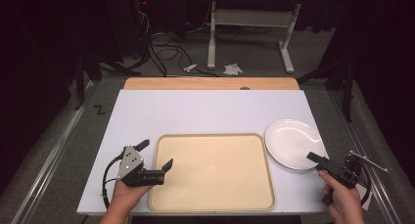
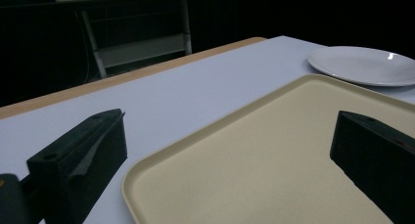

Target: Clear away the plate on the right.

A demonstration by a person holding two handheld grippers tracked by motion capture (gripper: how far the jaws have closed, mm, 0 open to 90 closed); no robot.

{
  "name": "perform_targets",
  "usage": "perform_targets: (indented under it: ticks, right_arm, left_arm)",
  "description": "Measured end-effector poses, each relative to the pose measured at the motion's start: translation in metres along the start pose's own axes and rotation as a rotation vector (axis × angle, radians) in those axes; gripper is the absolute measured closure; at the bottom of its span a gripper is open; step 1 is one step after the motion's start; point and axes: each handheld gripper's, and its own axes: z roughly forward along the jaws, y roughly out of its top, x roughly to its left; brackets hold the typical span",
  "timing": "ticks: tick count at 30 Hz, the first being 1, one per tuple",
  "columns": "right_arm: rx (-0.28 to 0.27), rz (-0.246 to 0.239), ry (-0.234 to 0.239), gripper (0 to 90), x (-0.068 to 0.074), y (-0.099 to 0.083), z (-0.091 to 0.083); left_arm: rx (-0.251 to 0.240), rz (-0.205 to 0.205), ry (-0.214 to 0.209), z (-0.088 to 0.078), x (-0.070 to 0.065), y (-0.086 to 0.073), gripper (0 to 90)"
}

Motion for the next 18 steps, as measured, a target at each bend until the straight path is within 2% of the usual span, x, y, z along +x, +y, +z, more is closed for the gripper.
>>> perform_targets:
  ticks: [14, 18]
  right_arm:
    - [-0.004, 0.044, 0.025, 16.2, -0.0009, 0.0071, 0.0092]
    - [-0.009, 0.042, 0.022, 17.2, -0.0021, 0.0087, 0.0098]
  left_arm:
    - [0.001, 0.011, 0.016, -0.0112, 0.0007, -0.0034, 1.3]
    - [0.001, 0.015, 0.014, -0.0112, 0.0004, -0.0034, 1.4]
